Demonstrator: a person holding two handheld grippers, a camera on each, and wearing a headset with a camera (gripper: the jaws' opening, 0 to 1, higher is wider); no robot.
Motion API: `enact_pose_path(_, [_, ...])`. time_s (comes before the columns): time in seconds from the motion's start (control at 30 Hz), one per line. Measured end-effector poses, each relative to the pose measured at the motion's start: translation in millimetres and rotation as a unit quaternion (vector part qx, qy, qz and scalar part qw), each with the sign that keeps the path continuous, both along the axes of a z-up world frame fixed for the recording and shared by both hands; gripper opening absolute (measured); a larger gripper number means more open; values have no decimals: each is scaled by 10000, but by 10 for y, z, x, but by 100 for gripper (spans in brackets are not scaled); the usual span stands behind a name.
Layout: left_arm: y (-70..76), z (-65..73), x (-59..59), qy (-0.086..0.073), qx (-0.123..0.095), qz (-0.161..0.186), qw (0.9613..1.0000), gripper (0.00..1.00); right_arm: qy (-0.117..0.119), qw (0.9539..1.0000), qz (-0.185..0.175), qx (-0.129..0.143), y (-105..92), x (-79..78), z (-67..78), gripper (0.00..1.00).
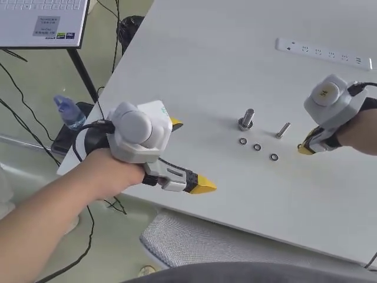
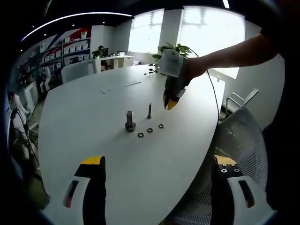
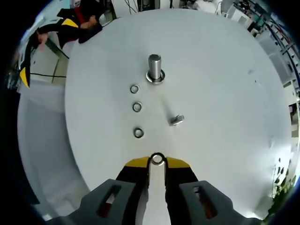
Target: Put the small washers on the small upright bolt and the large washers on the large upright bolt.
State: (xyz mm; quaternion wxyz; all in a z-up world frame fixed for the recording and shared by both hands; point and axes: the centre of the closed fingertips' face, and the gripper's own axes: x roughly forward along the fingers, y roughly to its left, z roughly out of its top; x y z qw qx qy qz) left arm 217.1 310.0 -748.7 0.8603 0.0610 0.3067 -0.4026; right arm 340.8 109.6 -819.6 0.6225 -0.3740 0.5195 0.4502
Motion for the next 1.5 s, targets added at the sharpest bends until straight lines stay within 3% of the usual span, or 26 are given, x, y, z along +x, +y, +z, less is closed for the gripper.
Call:
enact_pose_path(0.3, [36,-24,11,12,-18,110,9999,98,-187,9998,94,71,104,240,142,12])
enact_pose_path(0.33, [38,-17,26,-10,-57,170,9998,99,-190,9997,78,93,111,327,139,12])
enact_pose_path(0.83, [22,-91,32,77,-34,90,9999,98,-251,9994,111,224,247,508,132,12])
enact_pose_path(1.5, [90,-136,103,153,-35,51,9999,93,-155,9995,220,172,411,448,25,12])
